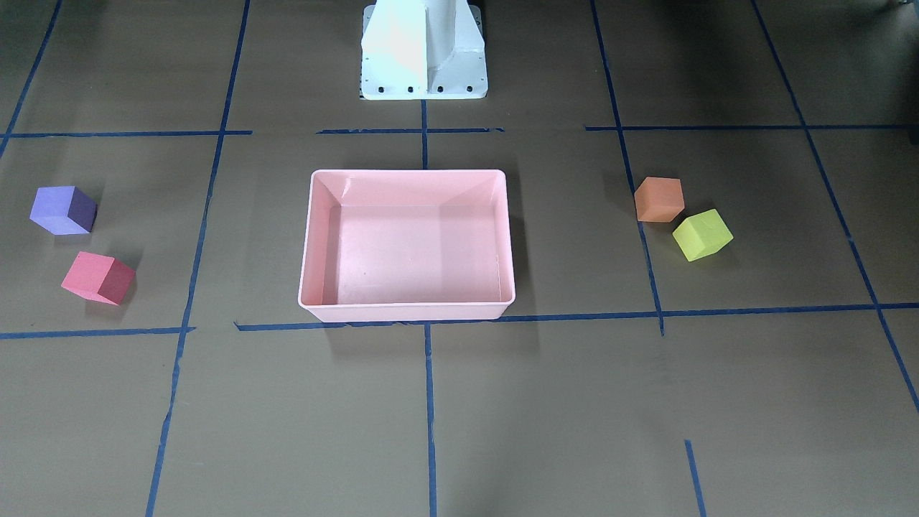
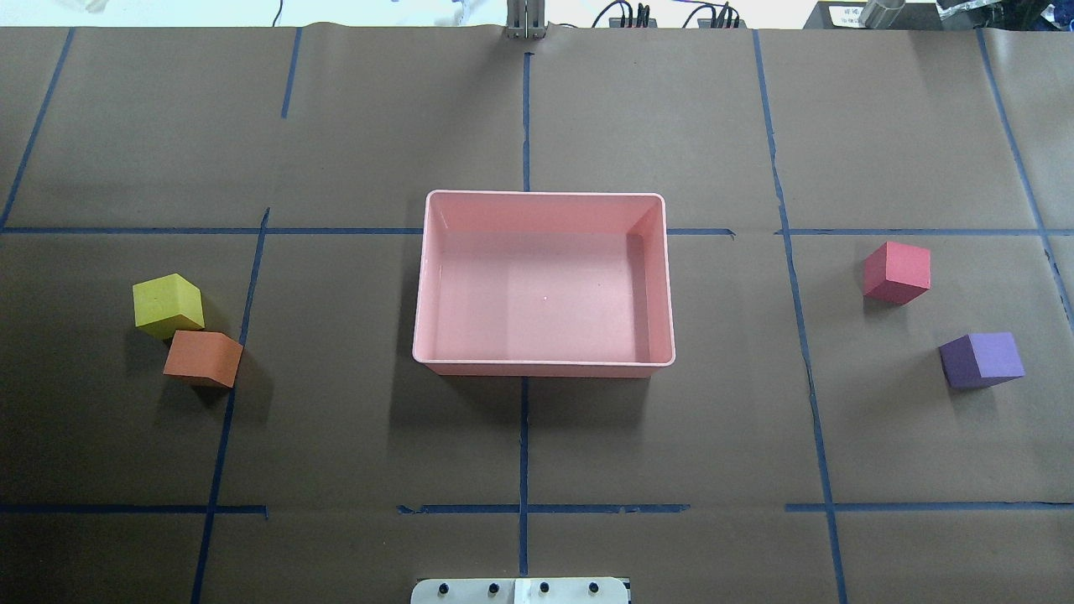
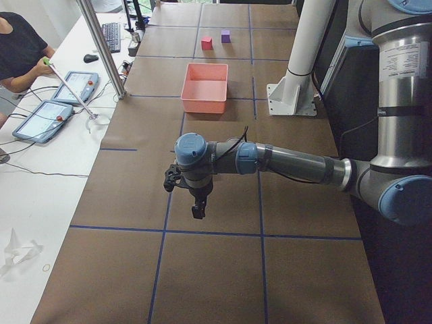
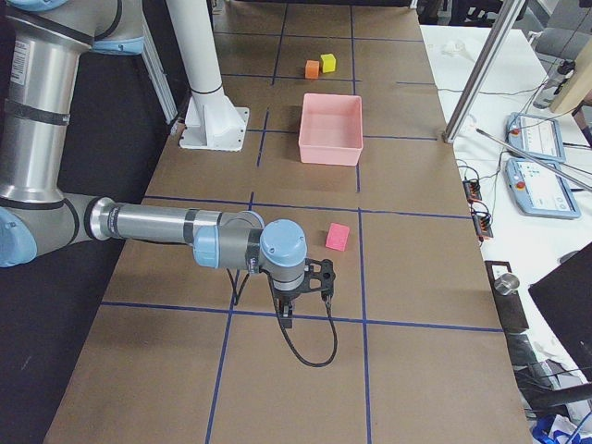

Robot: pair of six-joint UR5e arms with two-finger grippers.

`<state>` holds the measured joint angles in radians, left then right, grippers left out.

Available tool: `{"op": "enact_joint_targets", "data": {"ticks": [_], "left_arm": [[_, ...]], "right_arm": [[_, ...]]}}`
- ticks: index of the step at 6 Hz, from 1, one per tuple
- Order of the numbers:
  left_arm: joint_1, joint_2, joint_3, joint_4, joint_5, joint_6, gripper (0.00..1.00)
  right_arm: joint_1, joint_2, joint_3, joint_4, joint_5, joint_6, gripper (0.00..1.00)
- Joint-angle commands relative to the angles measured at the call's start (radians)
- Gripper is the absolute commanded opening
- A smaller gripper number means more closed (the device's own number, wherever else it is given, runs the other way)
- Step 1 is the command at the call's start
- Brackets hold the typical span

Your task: Place blocks into pink bin with both arms

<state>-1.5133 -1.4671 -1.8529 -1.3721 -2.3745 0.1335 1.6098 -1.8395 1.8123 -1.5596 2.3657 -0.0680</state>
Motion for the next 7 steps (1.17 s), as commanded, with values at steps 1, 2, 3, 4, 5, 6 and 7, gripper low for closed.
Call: {"op": "enact_joint_targets", "data": {"ticks": [1, 2, 3, 4, 5, 6, 7], "left_arm": [[-0.001, 0.002, -0.009, -0.004, 0.003, -0.003, 1.00], [-0.001, 0.005, -0.014, -0.005, 0.005, -0.003, 1.00], [-0.001, 0.010, -0.015, -0.008, 0.005, -0.003, 1.00], [-0.001, 0.013, -0.014, -0.012, 0.003, -0.002, 1.00], [-0.001, 0.013, -0.015, -0.012, 0.005, 0.001, 1.00], [-0.001, 0.014, -0.020, -0.012, -0.006, -0.003, 1.00], [-0.001, 0.014, -0.003, -0.012, -0.008, -0.003, 1.00]], "right_arm": [[0.001, 0.003, 0.004, 0.001, 0.000, -0.001, 1.00], [0.001, 0.003, 0.001, 0.003, 0.000, -0.003, 1.00], [0.001, 0.003, 0.004, 0.003, 0.000, -0.001, 1.00], [0.001, 0.002, 0.004, 0.003, -0.002, -0.003, 1.00], [0.001, 0.002, 0.004, 0.003, -0.003, 0.000, 1.00], [0.001, -0.004, 0.002, 0.001, 0.003, 0.001, 1.00], [0.001, -0.006, 0.001, 0.001, 0.018, 0.004, 1.00]]}}
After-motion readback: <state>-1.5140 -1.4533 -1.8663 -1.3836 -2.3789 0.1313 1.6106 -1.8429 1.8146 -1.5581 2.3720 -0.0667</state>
